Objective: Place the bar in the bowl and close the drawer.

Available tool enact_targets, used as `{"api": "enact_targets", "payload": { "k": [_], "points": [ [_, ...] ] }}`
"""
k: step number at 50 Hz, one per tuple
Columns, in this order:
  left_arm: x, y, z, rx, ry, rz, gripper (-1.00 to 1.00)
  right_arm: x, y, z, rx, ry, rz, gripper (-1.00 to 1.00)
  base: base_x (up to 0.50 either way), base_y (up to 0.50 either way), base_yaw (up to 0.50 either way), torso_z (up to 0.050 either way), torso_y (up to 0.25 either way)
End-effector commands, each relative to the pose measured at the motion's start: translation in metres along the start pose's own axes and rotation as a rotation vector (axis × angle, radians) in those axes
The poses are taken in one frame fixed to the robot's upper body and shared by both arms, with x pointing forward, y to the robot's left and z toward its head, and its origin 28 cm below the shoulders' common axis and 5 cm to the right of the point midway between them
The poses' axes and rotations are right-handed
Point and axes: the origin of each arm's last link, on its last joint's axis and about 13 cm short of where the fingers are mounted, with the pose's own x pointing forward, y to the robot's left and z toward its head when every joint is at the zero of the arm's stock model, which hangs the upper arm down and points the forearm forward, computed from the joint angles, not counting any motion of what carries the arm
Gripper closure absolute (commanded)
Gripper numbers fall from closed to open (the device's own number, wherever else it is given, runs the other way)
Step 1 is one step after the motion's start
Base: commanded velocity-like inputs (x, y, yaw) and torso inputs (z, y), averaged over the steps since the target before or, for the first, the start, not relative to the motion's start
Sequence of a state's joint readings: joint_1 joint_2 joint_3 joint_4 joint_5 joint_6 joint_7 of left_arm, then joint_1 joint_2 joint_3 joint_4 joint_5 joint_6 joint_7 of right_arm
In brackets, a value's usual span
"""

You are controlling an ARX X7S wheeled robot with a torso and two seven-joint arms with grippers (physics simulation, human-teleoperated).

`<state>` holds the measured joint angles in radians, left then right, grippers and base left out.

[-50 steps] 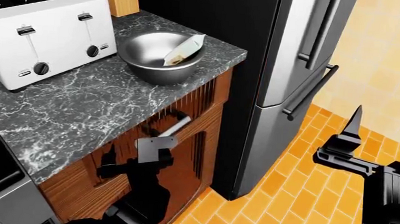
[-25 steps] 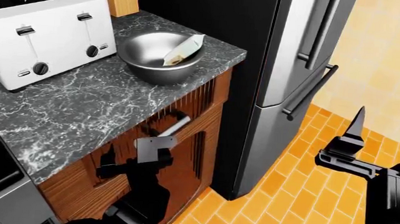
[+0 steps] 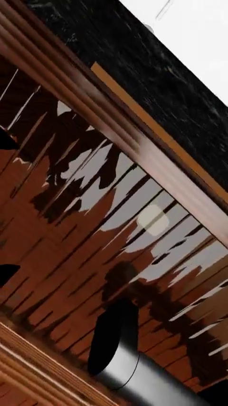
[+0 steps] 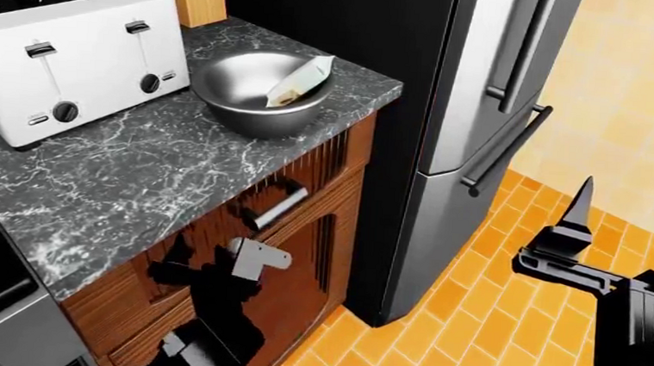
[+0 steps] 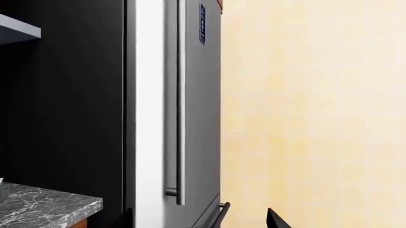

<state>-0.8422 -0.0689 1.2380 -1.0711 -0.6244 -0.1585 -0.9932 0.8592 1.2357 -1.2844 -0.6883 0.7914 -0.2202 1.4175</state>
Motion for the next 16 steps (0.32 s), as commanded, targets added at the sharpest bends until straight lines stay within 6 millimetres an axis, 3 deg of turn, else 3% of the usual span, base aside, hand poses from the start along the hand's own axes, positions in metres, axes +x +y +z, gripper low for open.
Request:
{"api": "enact_targets", "payload": {
  "k": [1,4,8,10,11,14,16],
  "points": [
    [0.076,0.085,-0.019,0.189,-0.267,0.416,-1.00,-0.004,0.002,-0.010,0.000,0.026,0.013,-1.00,0.01,-0.01,0.01,0.000,0.011],
    [0.064,0.064,-0.005,-0.149,-0.273,0.200,-1.00,-0.005,0.003,-0.017,0.001,0.045,0.016,-1.00,0.01,-0.01,0.01,0.007,0.008],
    [0.051,0.046,0.016,-0.344,-0.363,0.035,-1.00,-0.002,0.008,-0.023,0.007,0.059,0.033,-1.00,0.01,-0.02,0.01,0.000,0.002],
    [0.042,0.056,-0.017,-0.254,-0.244,0.022,-1.00,0.000,0.011,-0.024,0.010,0.061,0.043,-1.00,0.02,-0.02,0.01,0.000,0.005],
    [0.035,0.060,-0.018,-0.247,-0.231,0.002,-1.00,0.000,0.011,-0.025,0.011,0.062,0.047,-1.00,0.02,-0.01,0.01,0.000,0.000],
    [0.000,0.065,0.032,-0.407,-0.390,-0.142,-1.00,0.002,0.013,-0.026,0.014,0.062,0.053,-1.00,0.02,-0.01,0.01,0.000,0.004],
    [-0.038,0.072,0.069,-0.530,-0.533,-0.275,-1.00,0.001,0.013,-0.027,0.015,0.064,0.055,-1.00,0.00,0.00,0.00,0.000,0.000]
  ]
}}
